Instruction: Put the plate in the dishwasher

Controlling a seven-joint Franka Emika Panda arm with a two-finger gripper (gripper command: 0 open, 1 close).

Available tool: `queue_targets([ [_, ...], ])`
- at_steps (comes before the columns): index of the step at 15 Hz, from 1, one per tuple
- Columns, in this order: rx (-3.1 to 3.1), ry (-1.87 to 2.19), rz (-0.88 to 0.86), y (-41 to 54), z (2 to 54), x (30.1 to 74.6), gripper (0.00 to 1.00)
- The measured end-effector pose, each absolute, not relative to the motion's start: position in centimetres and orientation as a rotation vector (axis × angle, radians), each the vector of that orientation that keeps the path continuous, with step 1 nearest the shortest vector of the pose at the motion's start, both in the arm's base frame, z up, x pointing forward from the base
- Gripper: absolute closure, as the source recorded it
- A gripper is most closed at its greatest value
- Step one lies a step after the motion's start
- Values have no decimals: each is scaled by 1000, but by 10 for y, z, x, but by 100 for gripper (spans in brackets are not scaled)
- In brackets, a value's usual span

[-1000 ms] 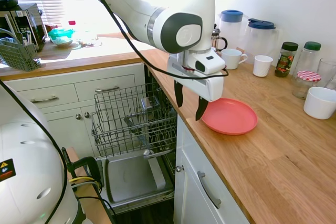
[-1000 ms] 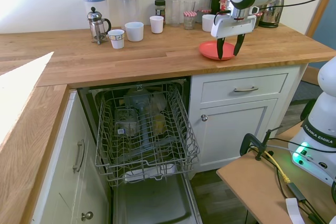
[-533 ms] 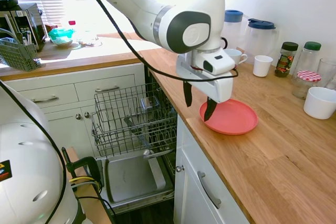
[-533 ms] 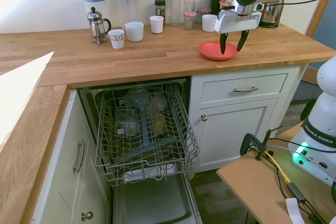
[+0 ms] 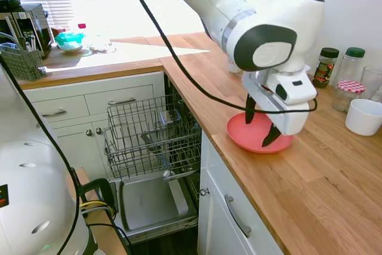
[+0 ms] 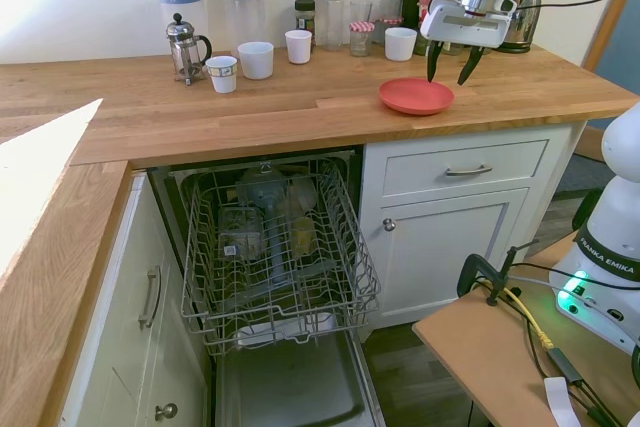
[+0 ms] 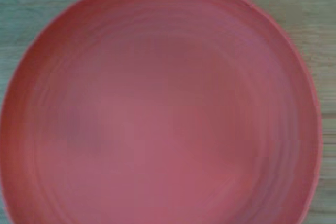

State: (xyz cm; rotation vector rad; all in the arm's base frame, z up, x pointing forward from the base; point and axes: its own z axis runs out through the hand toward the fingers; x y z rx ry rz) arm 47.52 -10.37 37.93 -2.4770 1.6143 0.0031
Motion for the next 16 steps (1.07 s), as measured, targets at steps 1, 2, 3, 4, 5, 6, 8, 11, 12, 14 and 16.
queue_targets([
  [1, -2464, 1629, 16, -111, 372, 477, 0],
  [2, -2446, 1641, 22, -118, 367, 478, 0],
  [3, -2427, 1652, 25, -122, 361, 480, 100],
  [4, -2405, 1659, 25, -125, 358, 482, 100],
  [5, -2385, 1659, 26, -125, 354, 484, 100],
  [6, -2371, 1657, 24, -126, 352, 486, 100],
  [8, -2349, 1655, 25, -127, 350, 492, 100],
  [11, -2329, 1652, 37, -128, 345, 496, 100],
  [12, -2324, 1654, 41, -128, 342, 497, 100],
  [14, -2316, 1662, 41, -131, 340, 497, 100],
  [16, -2306, 1672, 42, -136, 338, 496, 100],
])
